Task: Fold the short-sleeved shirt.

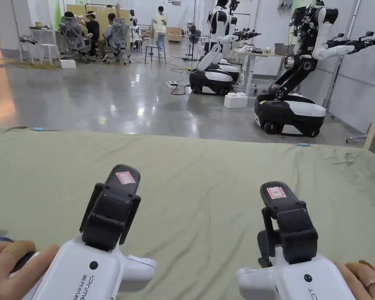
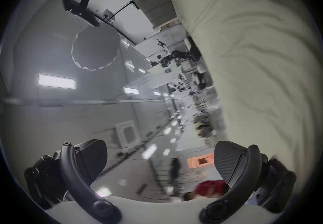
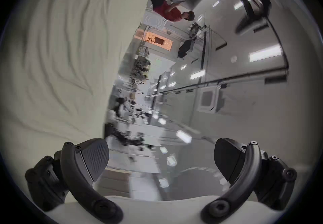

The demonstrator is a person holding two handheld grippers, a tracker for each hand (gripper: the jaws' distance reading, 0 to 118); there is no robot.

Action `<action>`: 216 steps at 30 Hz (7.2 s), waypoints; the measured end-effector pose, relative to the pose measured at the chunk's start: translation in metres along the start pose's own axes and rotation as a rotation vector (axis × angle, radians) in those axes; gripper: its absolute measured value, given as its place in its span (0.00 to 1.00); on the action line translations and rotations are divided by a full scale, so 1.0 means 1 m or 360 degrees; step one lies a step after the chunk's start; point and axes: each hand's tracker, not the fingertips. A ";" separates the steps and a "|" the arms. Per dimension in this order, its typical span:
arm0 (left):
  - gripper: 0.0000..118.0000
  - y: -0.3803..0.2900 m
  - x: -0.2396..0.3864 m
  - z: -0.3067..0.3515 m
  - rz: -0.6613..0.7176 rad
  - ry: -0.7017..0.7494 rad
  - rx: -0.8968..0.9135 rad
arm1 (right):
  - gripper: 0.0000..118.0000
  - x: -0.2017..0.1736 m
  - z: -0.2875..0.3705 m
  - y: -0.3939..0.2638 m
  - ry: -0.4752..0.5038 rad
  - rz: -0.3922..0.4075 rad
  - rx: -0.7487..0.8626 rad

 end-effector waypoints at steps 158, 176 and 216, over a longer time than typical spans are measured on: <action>0.03 0.218 0.060 -0.038 0.2983 -0.2991 -0.0364 | 0.02 -0.020 0.113 -0.142 0.0436 -0.3055 -0.1262; 0.02 0.003 0.048 0.031 0.3349 -0.2017 -0.0883 | 0.02 -0.018 0.069 -0.083 0.0767 -0.3027 -0.0977; 0.03 -0.054 0.156 -0.093 0.3455 -0.1946 -0.1357 | 0.63 -0.086 -0.114 -0.121 0.1509 -0.2743 -0.1080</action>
